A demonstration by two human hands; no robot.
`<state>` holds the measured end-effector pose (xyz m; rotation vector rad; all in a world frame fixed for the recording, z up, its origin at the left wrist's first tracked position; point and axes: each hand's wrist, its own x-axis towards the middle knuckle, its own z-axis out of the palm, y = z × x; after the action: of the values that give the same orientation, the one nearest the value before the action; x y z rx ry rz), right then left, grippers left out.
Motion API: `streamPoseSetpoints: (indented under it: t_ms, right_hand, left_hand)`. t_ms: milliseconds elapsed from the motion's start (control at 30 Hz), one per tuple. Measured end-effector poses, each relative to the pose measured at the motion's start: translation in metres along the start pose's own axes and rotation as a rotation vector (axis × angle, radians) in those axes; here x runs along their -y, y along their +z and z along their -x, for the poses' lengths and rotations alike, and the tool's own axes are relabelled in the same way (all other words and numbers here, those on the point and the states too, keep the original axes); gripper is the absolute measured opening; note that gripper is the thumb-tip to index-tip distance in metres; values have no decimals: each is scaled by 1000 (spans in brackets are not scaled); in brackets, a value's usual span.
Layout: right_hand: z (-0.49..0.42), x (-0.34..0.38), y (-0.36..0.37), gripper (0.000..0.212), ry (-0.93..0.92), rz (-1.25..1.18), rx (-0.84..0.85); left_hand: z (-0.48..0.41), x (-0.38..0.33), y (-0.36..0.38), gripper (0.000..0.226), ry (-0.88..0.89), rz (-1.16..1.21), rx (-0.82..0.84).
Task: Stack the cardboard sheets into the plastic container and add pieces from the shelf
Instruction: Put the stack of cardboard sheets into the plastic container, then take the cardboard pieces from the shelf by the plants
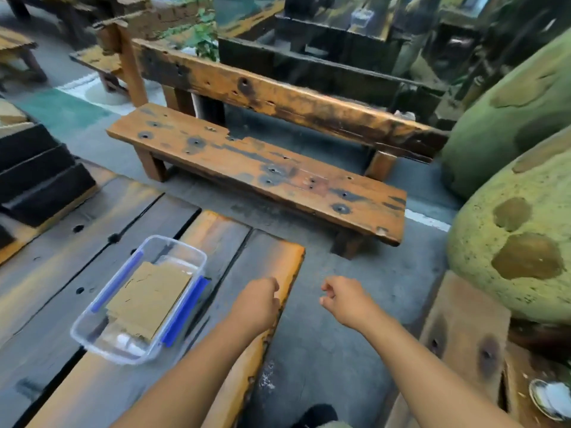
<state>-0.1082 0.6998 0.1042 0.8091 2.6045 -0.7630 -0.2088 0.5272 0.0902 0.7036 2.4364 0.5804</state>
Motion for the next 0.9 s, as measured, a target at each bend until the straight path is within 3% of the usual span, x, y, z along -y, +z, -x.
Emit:
streamPoseSetpoints:
  t_ms: [400,567,733,900]
  right_hand:
    - [77,-223,-91,35,439,-328,-323]
    - [152,-294,-107,39,657,-427,-482]
    - [229,-343,-116,38,894,-487,-618]
    - [288,-384,-135,42,1104,-547,-720]
  left_hand:
    - [-73,-256,111,33,525,-421,235]
    - [-58,-363,165,36,828,-503,314]
    - [-31,-458,218,20,1106,-605,469]
    - [-5,-543,264,25,1307,-546,557]
